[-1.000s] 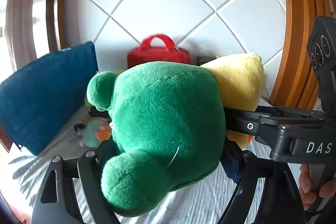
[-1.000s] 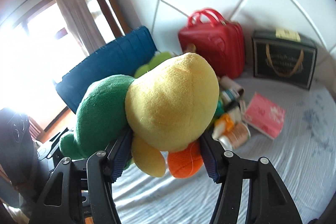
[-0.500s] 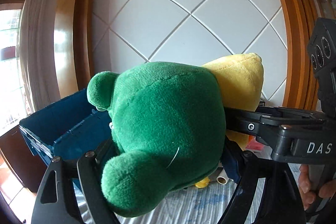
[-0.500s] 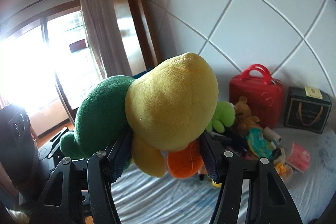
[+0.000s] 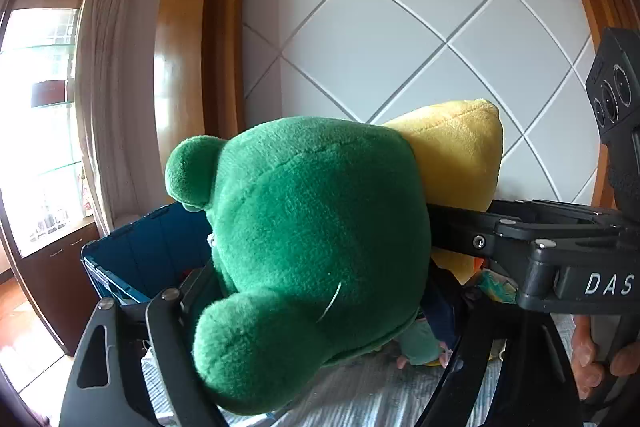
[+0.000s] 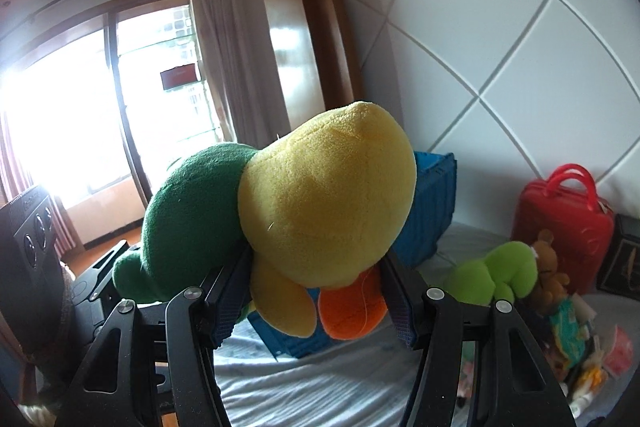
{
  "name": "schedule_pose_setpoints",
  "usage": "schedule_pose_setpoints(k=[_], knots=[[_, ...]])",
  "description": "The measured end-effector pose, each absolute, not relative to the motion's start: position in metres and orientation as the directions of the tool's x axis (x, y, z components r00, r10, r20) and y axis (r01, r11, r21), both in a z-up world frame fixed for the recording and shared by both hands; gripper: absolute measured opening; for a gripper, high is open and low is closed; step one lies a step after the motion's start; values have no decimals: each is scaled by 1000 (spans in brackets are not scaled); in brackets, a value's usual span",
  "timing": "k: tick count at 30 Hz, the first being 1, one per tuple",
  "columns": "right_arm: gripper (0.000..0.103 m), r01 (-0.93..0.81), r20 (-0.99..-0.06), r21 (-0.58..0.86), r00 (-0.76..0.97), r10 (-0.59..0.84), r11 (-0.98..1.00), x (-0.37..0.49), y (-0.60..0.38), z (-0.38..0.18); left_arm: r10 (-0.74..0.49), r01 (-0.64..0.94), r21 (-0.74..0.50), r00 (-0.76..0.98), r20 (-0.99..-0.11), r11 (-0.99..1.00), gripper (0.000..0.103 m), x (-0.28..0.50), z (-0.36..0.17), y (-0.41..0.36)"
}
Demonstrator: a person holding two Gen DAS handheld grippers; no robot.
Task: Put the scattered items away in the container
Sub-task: 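Carry the green and yellow plush with both tools and drop it into the crate, then withdraw both tools from the crate back toward the pile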
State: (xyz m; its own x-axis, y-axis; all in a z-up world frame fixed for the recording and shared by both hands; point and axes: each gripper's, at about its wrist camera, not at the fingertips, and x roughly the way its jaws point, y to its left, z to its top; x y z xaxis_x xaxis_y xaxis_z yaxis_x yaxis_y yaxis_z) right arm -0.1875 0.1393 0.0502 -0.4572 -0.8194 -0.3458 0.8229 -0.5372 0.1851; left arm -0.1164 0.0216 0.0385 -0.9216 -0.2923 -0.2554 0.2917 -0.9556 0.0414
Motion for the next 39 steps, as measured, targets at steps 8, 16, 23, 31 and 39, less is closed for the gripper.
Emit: schedule_pose_setpoints(k=[8, 16, 23, 31, 39], knots=[[61, 819, -377, 176, -456, -806, -546, -202, 23, 50, -273, 279, 20, -919, -285, -960, 84, -123, 33, -104], [61, 737, -413, 223, -522, -746, -638, -223, -72, 39, -165, 170, 17, -920, -356, -985, 84, -153, 27, -210], [63, 663, -466, 208, -580, -669, -719, -235, -111, 31, -100, 109, -1, -914, -394, -994, 89, -178, 17, -254], [68, 558, -507, 186, -650, -566, -808, -246, -114, 24, -34, 57, -41, -899, -437, -998, 96, -195, 2, -265], [73, 514, -506, 164, -689, -519, -842, -230, -103, 30, 11, 12, -56, -914, -405, -998, 102, -185, 12, -255]])
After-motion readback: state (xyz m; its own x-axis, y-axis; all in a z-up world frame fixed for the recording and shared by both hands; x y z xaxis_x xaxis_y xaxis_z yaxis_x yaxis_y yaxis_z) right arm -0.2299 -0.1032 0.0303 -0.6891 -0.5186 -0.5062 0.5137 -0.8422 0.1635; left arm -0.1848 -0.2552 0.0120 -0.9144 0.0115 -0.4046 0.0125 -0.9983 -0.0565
